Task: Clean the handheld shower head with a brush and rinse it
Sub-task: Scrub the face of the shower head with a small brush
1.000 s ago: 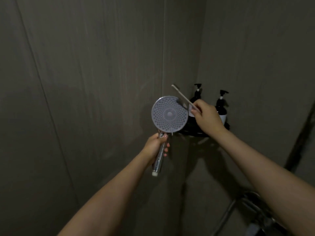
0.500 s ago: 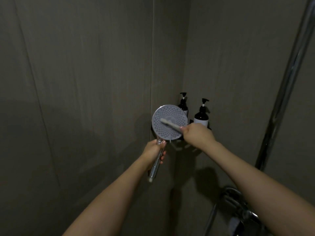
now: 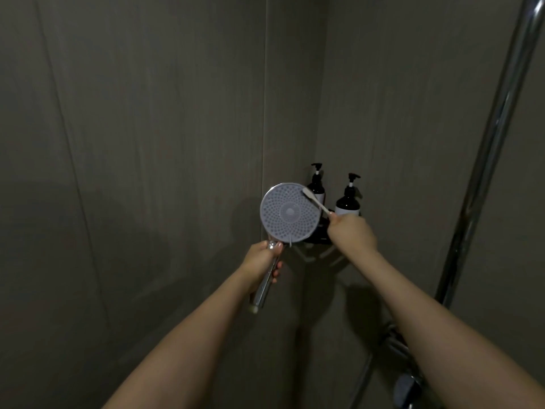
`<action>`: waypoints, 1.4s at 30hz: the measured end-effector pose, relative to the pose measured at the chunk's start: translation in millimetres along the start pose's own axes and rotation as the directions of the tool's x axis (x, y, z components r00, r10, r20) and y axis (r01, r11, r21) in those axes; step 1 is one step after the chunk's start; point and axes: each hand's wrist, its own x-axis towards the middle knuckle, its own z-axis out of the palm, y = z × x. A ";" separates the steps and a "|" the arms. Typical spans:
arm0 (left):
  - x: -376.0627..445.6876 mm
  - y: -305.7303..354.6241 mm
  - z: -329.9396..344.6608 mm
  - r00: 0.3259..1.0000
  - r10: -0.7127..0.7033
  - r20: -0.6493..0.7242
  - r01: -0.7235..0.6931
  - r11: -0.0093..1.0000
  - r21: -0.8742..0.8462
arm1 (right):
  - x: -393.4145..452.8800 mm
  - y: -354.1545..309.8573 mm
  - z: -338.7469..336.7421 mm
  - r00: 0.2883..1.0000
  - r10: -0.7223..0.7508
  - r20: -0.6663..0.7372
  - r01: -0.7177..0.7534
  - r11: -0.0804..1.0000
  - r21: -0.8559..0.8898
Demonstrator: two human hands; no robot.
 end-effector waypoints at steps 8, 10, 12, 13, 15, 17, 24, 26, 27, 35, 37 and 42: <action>-1.8 3.2 -5.0 1.000 0.010 -0.019 -0.011 1.000 -0.021 | -4.7 11.7 13.1 1.000 0.029 0.008 -0.029 0.997 0.078; -2.6 4.8 -3.2 1.000 0.014 -0.016 -0.015 0.999 -0.028 | -5.2 8.3 15.2 0.999 -0.022 0.047 0.019 0.997 0.070; -3.9 5.8 0.3 1.000 0.012 0.001 -0.012 0.999 -0.046 | -11.1 3.4 23.8 0.989 -0.083 0.118 0.084 0.996 -0.005; -4.7 6.0 1.7 1.000 0.009 0.015 -0.009 0.999 -0.052 | -12.3 2.5 25.7 0.989 -0.091 0.117 0.093 0.996 -0.010; -6.0 6.8 2.9 0.999 0.010 0.035 -0.008 0.999 -0.052 | -8.4 2.7 19.9 0.997 -0.040 0.060 0.036 0.997 0.070; -7.0 8.2 3.7 0.999 0.010 0.041 -0.008 0.999 -0.038 | -4.5 4.8 11.8 1.000 0.017 -0.015 -0.014 0.989 0.146; -8.3 12.7 11.1 0.998 0.020 0.063 -0.019 1.000 -0.011 | -10.3 15.5 9.3 0.992 0.033 -0.124 -0.007 0.978 0.209; -7.5 11.0 11.0 0.998 0.011 0.059 -0.010 1.000 -0.013 | -12.6 19.9 9.2 0.993 0.056 -0.106 -0.029 0.970 0.240; -6.6 9.6 10.5 0.999 0.003 0.050 -0.002 1.000 -0.022 | -15.6 21.3 12.1 0.996 0.053 -0.070 -0.036 0.974 0.224; -5.9 0.4 4.4 0.999 -0.042 0.033 0.044 0.998 -0.053 | -13.6 21.6 4.9 0.999 0.036 -0.003 -0.035 0.994 0.099; -4.8 2.8 7.9 0.999 -0.039 0.036 0.041 0.998 -0.052 | -18.2 13.9 4.4 0.999 -0.014 0.040 0.013 0.999 0.036; -5.3 2.8 11.6 0.998 -0.035 0.047 0.037 0.999 -0.038 | -29.1 9.5 22.1 0.984 -0.123 0.130 0.140 0.982 -0.125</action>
